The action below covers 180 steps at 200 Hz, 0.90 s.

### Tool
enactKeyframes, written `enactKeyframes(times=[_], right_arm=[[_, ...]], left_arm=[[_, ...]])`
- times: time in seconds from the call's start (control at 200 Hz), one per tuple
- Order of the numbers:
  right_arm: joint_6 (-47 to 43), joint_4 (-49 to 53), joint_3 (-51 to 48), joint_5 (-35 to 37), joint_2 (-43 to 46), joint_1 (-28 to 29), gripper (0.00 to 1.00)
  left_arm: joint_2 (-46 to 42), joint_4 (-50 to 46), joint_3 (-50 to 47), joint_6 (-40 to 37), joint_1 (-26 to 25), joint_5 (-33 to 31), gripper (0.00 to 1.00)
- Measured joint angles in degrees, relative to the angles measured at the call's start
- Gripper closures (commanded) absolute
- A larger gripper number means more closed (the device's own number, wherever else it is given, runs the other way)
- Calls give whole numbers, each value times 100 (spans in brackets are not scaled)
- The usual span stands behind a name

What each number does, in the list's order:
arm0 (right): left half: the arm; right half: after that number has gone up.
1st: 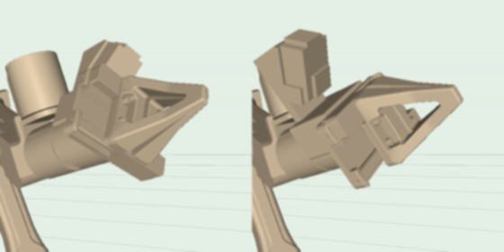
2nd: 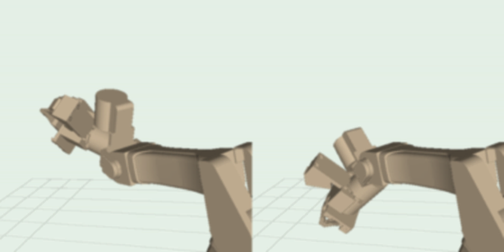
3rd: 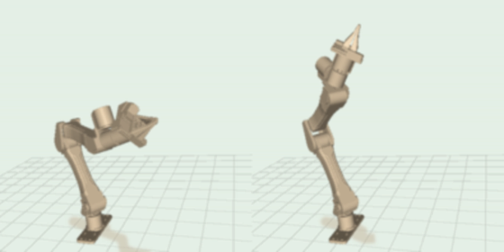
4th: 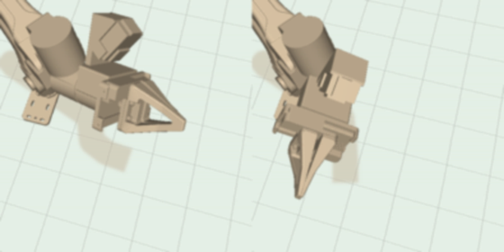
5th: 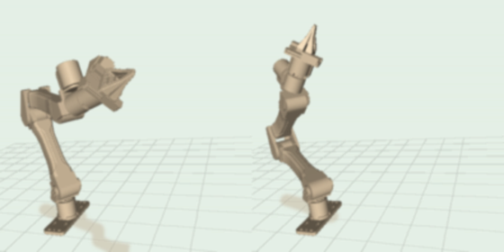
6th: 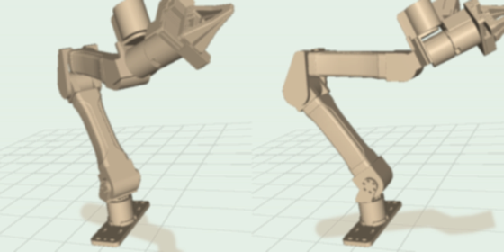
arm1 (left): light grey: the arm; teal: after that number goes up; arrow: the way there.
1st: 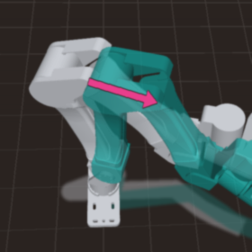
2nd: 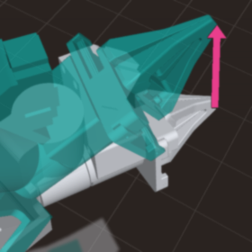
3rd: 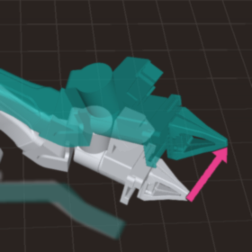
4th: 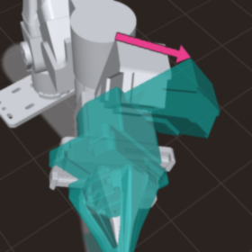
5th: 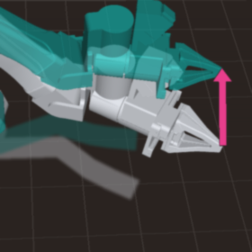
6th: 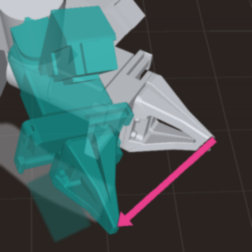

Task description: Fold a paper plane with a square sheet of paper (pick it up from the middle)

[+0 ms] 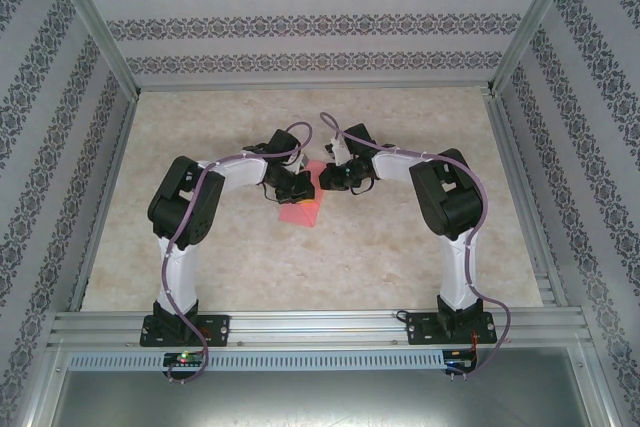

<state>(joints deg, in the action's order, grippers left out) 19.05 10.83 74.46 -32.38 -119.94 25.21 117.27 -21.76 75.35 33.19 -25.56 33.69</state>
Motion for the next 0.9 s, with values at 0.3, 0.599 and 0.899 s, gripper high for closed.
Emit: enactKeyframes(times=[0.3, 0.599, 0.899], right_arm=[[4, -15, -2, -15, 0, 0, 86], [59, -98, -315, -46, 249, -39, 80], [356, -219, -1008, -125, 994, -186, 81]], left_arm=[[0, -4, 2, -2, 0, -13, 87], [11, 76, 2, -22, 0, 76, 69], [-59, 474, -149, 48, -22, 238, 56]])
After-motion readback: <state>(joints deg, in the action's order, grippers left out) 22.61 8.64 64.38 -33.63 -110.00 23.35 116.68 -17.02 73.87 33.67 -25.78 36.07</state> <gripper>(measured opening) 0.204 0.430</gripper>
